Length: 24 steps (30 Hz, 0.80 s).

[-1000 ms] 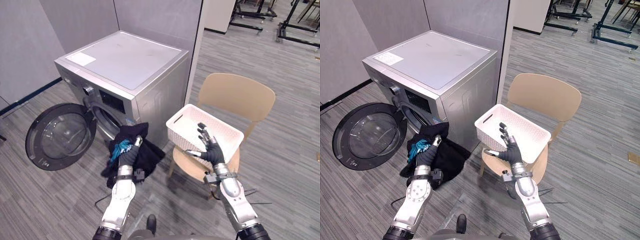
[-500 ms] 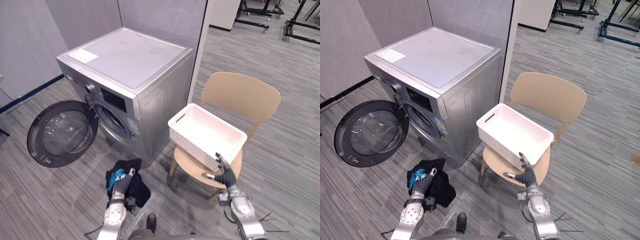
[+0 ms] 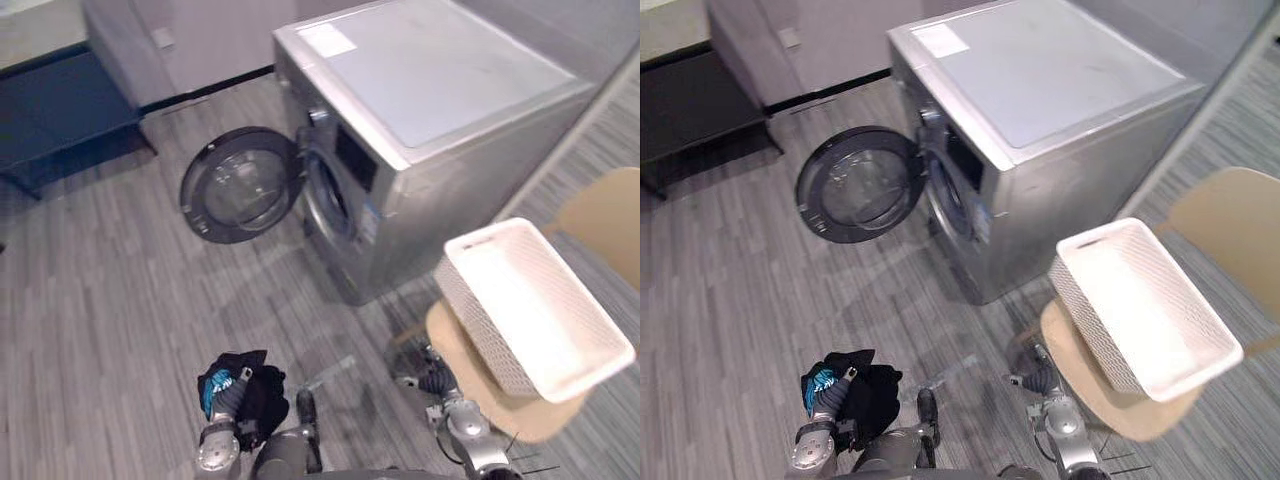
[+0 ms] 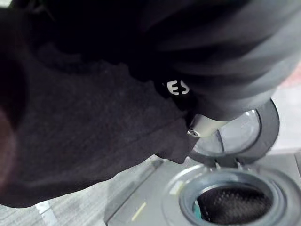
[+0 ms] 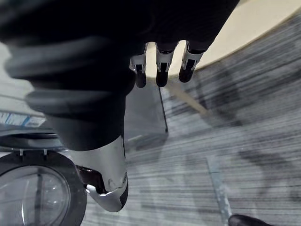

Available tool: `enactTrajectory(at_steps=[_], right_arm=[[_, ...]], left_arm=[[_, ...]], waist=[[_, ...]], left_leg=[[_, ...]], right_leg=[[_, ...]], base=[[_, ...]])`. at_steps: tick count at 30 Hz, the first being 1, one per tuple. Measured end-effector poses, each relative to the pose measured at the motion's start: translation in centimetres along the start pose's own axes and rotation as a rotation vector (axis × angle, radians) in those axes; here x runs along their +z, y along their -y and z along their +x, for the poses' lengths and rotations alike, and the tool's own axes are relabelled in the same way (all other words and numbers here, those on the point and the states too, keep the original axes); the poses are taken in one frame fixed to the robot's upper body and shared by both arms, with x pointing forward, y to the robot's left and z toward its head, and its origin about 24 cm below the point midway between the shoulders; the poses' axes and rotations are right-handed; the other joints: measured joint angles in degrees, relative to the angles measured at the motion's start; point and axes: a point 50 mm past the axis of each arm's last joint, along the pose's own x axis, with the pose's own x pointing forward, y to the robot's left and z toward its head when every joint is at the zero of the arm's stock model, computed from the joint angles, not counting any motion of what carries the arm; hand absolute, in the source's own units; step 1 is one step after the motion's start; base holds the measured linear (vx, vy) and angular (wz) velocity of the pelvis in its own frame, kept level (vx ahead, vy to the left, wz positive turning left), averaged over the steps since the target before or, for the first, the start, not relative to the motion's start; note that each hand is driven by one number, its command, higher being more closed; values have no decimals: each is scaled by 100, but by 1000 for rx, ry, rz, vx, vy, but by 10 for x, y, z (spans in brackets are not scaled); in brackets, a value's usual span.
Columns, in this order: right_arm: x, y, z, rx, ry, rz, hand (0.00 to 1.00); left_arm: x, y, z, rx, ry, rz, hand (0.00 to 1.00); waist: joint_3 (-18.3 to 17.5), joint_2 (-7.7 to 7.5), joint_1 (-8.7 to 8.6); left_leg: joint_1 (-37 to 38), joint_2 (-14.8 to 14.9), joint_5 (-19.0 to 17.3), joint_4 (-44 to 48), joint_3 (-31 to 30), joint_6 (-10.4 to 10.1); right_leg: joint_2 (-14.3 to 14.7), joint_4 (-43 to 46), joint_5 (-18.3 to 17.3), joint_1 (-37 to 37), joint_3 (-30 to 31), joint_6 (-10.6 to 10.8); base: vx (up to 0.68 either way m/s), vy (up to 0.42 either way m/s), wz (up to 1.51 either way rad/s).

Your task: Pick up the laundry basket with both hands and put the clothes into the washing machine.

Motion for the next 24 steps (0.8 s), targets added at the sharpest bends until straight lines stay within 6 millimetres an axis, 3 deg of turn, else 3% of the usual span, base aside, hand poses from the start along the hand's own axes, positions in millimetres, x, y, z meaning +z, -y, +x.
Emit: enactTrajectory(at_steps=[2, 3, 5, 6, 7, 8, 10, 11, 14, 15, 16, 18, 19, 20, 22, 23, 24], right_arm=[[10, -6, 5, 0, 24, 28, 0], [14, -10, 7, 9, 31, 40, 0], [13, -14, 6, 18, 28, 45, 0], [11, -13, 5, 18, 22, 43, 0], [7, -13, 3, 16, 10, 41, 0], [3, -12, 1, 15, -2, 41, 0], [-7, -13, -5, 18, -33, 41, 0], [-10, -14, -7, 18, -42, 43, 0], [-9, -13, -6, 15, -38, 64, 0], [-9, -13, -6, 18, -37, 59, 0], [-11, -13, -7, 20, -43, 59, 0], [-14, -14, -9, 22, -52, 62, 0], [-15, -14, -10, 24, -56, 64, 0], [-13, -12, -9, 20, -50, 60, 0], [-2, -12, -4, 21, -9, 59, 0], [6, -12, -1, 25, 18, 51, 0], [8, -14, 0, 31, 26, 48, 0]], left_arm=[[-2, -1, 3, 0, -16, 5, 100], [-8, 0, 1, -1, -41, 6, 100], [-15, 2, -5, -7, -66, -1, 100], [-17, 2, -6, -7, -71, 3, 100], [-16, 1, -6, -7, -68, 4, 100], [-14, 2, -4, -9, -61, 7, 100], [-5, 4, 2, -15, -34, 5, 100], [-1, 4, 3, -15, -18, 5, 100], [5, 9, 7, -34, 8, 12, 100], [11, 11, 10, -40, 25, 10, 100], [17, 15, 13, -56, 46, 16, 100], [21, 18, 15, -72, 63, 26, 100], [21, 18, 15, -72, 62, 25, 100], [21, 21, 15, -83, 62, 25, 100], [23, 23, 15, -89, 68, 25, 100], [22, 25, 14, -95, 65, 21, 100], [22, 27, 14, -104, 66, 22, 100]], waist=[[105, -106, 23], [120, -125, 22], [134, -75, 47], [137, -79, 28], [143, -57, -15], [170, -30, -33], [282, 49, -115], [340, 112, -215], [398, 109, -344], [406, 59, -348], [437, 117, -365], [394, 38, -421], [350, 59, -507], [374, 103, -567], [423, 187, -477], [476, 285, -361], [494, 291, -289]], left_leg=[[-12, -155, -256, 244, -92, 59], [-46, -201, -576, 605, -145, 105], [-8, -234, -1030, 1100, -187, 166], [72, -334, -1280, 1248, -328, 216], [119, -371, -1391, 1311, -426, 260], [160, -382, -1464, 1365, -554, 287], [521, -382, -1566, 1241, -925, 382], [756, -405, -1587, 1111, -1076, 394], [1168, -529, -1718, 875, -1402, 380], [1287, -503, -1756, 880, -1520, 310], [1336, -500, -1846, 890, -1727, 189], [1509, -489, -2047, 959, -1951, 16], [1579, -412, -2200, 1158, -2074, -171], [1389, -315, -2219, 1704, -2001, -289], [690, -16, -1956, 3336, -1682, -764], [236, 384, -1613, 4662, -1457, -1098], [5, 642, -1729, 5343, -1268, -951]], right_leg=[[-110, -58, 22, 217, 8, 42], [-227, 118, 31, 289, 32, 67], [-650, 1094, 15, 200, 187, 97], [-1056, 2151, 117, -91, 490, -56], [-1212, 2797, 166, -361, 852, -385], [-1145, 3322, 79, -685, 1373, -587], [-543, 3958, -371, -1444, 2409, -482], [-338, 3924, -482, -1720, 2520, -447], [-175, 3165, -461, -2612, 2496, -429], [-38, 2449, -278, -2782, 2468, -383], [126, 1503, 79, -2843, 2443, -418], [210, 1010, 556, -2870, 2518, -587], [256, 1028, 1032, -2749, 2508, -784], [312, 1110, 1117, -2693, 2445, -866], [534, 978, 907, -2391, 2398, -1003], [867, 735, 815, -2020, 2482, -1113], [1071, 514, 775, -1680, 2594, -1171]], base=[[172, 96, 52], [179, 103, 24], [212, 153, 12], [277, 229, 31], [244, 188, 47], [263, 152, 55], [308, 101, 81], [299, 65, 78], [318, 5, 68], [437, -84, 79], [399, -100, 93], [417, -150, 100], [577, -244, 109], [685, -308, 84], [621, -245, -11], [555, -154, -75], [639, -156, -76]])
